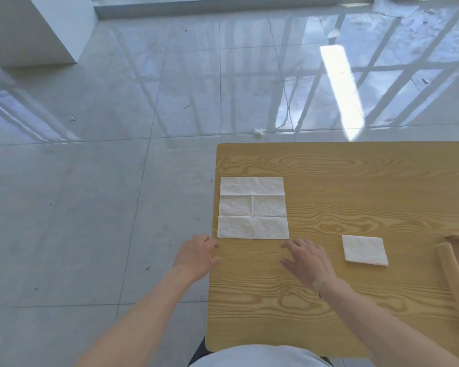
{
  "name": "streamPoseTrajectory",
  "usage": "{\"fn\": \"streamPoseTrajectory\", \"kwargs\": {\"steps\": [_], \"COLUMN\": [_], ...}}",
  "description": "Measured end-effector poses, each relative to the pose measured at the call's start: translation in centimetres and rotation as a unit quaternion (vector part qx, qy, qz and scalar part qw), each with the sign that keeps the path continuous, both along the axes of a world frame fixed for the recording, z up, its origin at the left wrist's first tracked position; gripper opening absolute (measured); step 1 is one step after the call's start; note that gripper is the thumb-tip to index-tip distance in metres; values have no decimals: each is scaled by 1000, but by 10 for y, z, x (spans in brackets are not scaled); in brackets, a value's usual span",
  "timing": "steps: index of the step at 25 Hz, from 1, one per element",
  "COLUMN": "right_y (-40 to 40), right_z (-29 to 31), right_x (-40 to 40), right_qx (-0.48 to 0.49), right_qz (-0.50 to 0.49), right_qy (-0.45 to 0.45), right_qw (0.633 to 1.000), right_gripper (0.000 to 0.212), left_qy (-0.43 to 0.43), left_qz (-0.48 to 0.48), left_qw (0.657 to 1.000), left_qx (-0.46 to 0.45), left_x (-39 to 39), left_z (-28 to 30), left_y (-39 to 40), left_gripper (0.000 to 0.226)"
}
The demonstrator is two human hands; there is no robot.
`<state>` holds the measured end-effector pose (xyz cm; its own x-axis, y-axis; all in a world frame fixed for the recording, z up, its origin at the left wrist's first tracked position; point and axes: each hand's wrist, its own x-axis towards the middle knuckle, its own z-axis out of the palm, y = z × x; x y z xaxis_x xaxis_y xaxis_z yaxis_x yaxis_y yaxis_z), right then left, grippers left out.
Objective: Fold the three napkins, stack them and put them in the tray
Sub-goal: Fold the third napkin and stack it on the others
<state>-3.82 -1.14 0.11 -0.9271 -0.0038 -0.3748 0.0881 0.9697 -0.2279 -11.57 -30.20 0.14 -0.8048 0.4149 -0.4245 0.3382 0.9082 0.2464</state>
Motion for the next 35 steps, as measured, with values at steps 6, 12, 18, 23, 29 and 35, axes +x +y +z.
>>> {"fn": "streamPoseTrajectory", "kwargs": {"steps": [6, 12, 18, 23, 29, 35], "right_y": [-4, 1, 9, 15, 12, 1], "right_z": [-7, -20, -21, -28, -33, -41], "right_x": [-27, -44, -48, -42, -28, -27], "right_qx": [49, 59, 95, 76, -30, -38], "right_qz": [20, 63, 153, 189, 119, 74], "right_qy": [2, 17, 55, 122, 157, 192], "right_qw": [999, 996, 982, 971, 980, 978], "right_gripper": [47, 39, 15, 23, 17, 28], "left_qy": [40, 59, 143, 191, 136, 111], "left_qz": [-43, -61, -137, -174, -46, 6], "left_qw": [998, 996, 980, 966, 979, 973], "left_qx": [13, 13, -26, 25, 144, 203], "left_x": [-27, -38, -41, -32, -22, -24], "left_z": [-9, -28, -25, -28, -30, -29], "left_y": [-4, 13, 21, 18, 20, 22], "left_gripper": [38, 38, 6, 23, 7, 3]}}
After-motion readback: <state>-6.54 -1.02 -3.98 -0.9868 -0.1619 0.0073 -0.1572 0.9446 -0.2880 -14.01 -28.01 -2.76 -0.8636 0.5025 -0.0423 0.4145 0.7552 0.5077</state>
